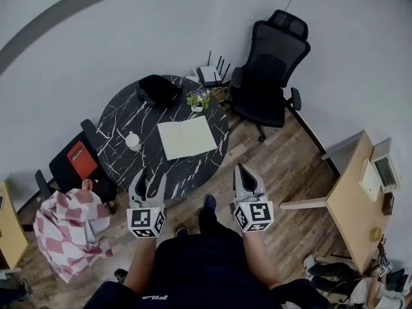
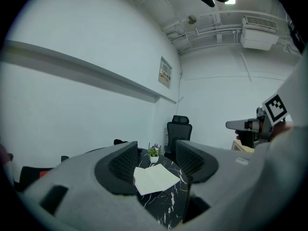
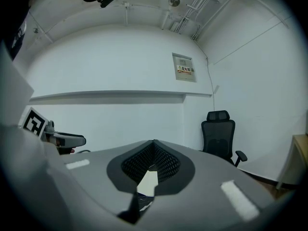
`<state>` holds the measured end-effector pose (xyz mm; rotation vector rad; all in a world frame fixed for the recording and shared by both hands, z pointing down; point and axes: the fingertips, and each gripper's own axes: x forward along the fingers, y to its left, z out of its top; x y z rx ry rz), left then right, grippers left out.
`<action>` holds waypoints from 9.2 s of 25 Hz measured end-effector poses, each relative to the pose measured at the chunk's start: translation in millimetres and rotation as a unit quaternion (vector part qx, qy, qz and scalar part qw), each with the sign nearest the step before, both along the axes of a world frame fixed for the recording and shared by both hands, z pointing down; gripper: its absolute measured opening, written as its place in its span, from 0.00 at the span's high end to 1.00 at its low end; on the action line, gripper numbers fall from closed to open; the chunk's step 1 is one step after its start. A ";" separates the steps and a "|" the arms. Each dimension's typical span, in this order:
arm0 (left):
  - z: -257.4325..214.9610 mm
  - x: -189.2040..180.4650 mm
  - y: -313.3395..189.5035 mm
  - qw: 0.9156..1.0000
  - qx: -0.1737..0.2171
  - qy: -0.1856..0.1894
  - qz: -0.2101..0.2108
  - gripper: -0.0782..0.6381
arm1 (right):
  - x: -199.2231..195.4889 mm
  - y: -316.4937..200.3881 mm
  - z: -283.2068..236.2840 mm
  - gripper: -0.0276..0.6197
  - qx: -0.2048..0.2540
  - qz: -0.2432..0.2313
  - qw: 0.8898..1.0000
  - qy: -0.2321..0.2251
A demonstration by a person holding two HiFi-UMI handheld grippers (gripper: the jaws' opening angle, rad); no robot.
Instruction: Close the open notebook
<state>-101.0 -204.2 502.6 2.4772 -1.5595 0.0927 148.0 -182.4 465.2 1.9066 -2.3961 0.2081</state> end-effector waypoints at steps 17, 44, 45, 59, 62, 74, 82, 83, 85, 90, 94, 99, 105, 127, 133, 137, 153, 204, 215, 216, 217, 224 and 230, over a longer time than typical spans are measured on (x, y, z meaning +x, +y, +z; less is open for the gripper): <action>76.6 16.1 -74.6 0.997 -0.066 -0.029 -0.025 0.55 | 2.9 -70.8 14.1 0.94 -0.018 -0.050 0.999 0.000; 275.4 18.3 -143.6 0.965 -0.261 -0.022 -0.031 0.52 | -14.4 -66.3 40.7 0.94 -0.052 -0.096 0.994 0.006; 280.1 18.4 -145.2 0.963 -0.268 -0.017 -0.034 0.52 | -13.7 -66.2 42.0 0.94 -0.054 -0.095 0.994 0.006; 316.9 29.6 -152.9 0.947 -0.320 -0.015 0.004 0.52 | -12.4 -66.5 54.4 0.94 -0.067 -0.097 0.993 0.007; 316.1 31.3 -153.4 0.944 -0.330 0.009 0.005 0.51 | -11.3 -68.3 54.7 0.94 -0.069 -0.097 0.993 0.009; 320.3 42.8 -151.3 0.941 -0.338 0.006 0.032 0.51 | -11.0 -68.8 56.5 0.94 -0.073 -0.088 0.993 -0.005; 312.6 37.0 -160.0 0.947 -0.320 0.007 0.007 0.67 | -5.9 -68.4 56.8 0.94 -0.075 -0.082 0.994 -0.002; 313.0 35.4 -159.9 0.947 -0.321 0.010 0.005 0.69 | -5.6 -68.3 57.1 0.94 -0.075 -0.081 0.994 -0.003; 313.4 34.0 -160.0 0.946 -0.324 0.017 0.002 0.70 | -4.9 -68.0 58.3 0.94 -0.076 -0.080 0.994 -0.004; 312.9 28.6 -162.2 0.940 -0.335 0.061 -0.010 0.76 | -7.6 -67.5 59.9 0.94 -0.079 -0.082 0.993 -0.003; 309.7 30.8 -163.0 0.941 -0.331 0.063 -0.008 0.79 | -7.5 -67.7 59.6 0.94 -0.076 -0.082 0.994 -0.005; 295.2 38.9 -165.3 0.945 -0.322 0.060 -0.004 0.80 | -6.1 -67.1 59.2 0.94 -0.075 -0.080 0.994 -0.007; 271.7 60.8 -169.6 0.950 -0.305 0.068 0.005 0.82 | -0.2 -65.4 57.4 0.94 -0.073 -0.074 0.995 -0.010; 240.6 160.8 -188.4 0.958 -0.282 -0.026 0.037 0.80 | 28.0 -73.7 58.1 0.94 -0.070 -0.049 0.996 -0.024; 241.3 173.1 -188.9 0.958 -0.280 -0.040 0.048 0.80 | 35.7 -71.8 59.4 0.94 -0.071 -0.039 0.996 -0.028; 242.1 179.7 -187.6 0.957 -0.281 -0.045 0.054 0.78 | 39.2 -70.8 57.4 0.94 -0.068 -0.032 0.997 -0.028; 257.9 224.7 -169.5 0.949 -0.292 -0.022 0.118 0.73 | 49.4 -70.9 61.2 0.94 -0.070 -0.025 0.997 -0.033; 5.0 51.1 -89.8 0.999 0.021 -0.019 0.023 0.72 | 28.1 -121.0 73.8 0.94 -0.040 -0.053 0.998 0.019; -8.6 42.6 -76.2 0.999 0.041 -0.016 0.032 0.86 | 10.6 -116.4 67.8 0.94 -0.036 -0.059 0.997 0.017; -8.8 42.1 -75.0 0.998 0.043 -0.022 0.031 0.90 | 9.9 -115.4 67.7 0.94 -0.036 -0.059 0.997 0.017; -8.7 41.9 -74.1 0.998 0.045 -0.027 0.032 0.90 | 9.4 -114.6 67.0 0.94 -0.035 -0.059 0.997 0.017; -8.5 42.7 -70.8 0.998 0.044 -0.033 0.035 0.90 | 7.2 -110.9 59.0 0.94 -0.025 -0.059 0.998 0.014; -4.3 46.2 -68.1 0.998 0.036 -0.032 0.044 0.90 | 6.1 -107.6 59.1 0.94 -0.030 -0.061 0.998 0.003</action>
